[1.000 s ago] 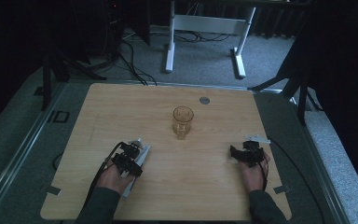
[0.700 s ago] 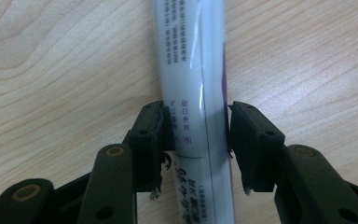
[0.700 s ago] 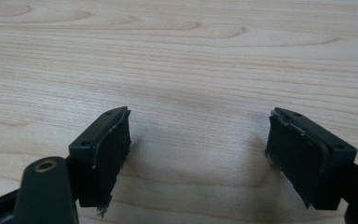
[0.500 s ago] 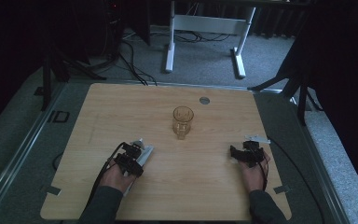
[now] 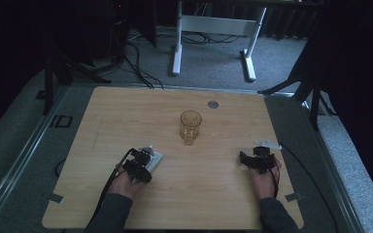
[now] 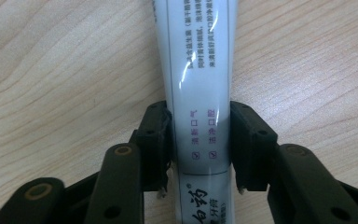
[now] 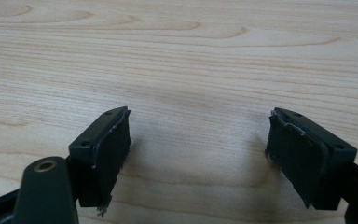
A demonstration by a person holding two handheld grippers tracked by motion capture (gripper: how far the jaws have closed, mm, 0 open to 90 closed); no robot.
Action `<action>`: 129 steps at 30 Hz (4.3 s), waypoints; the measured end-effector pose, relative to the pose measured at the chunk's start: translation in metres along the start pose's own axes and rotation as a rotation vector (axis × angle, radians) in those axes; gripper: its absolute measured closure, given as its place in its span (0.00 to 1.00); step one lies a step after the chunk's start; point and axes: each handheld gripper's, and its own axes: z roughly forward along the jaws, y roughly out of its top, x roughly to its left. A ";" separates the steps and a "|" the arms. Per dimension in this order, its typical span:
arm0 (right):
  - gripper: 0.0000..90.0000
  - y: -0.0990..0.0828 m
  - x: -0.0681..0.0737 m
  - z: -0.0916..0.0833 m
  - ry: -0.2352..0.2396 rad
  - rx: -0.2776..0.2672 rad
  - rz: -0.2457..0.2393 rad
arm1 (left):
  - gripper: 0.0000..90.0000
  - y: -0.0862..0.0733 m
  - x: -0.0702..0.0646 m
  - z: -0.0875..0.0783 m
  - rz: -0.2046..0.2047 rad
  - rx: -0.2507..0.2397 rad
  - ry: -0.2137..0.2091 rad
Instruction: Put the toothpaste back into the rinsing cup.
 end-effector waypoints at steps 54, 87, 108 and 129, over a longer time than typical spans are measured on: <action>0.24 0.000 0.000 0.000 0.000 0.000 0.000 | 0.80 0.011 0.000 -0.041 -0.015 -0.219 -0.035; 0.24 0.000 0.000 0.000 0.001 -0.001 -0.001 | 0.79 0.016 -0.006 -0.052 0.011 -0.437 -0.023; 0.24 0.001 0.000 0.001 0.003 -0.002 -0.001 | 0.79 0.023 -0.001 -0.055 0.000 -0.533 -0.042; 0.24 0.001 0.000 0.001 0.004 -0.001 -0.003 | 0.79 0.033 0.009 -0.054 -0.001 -0.646 -0.054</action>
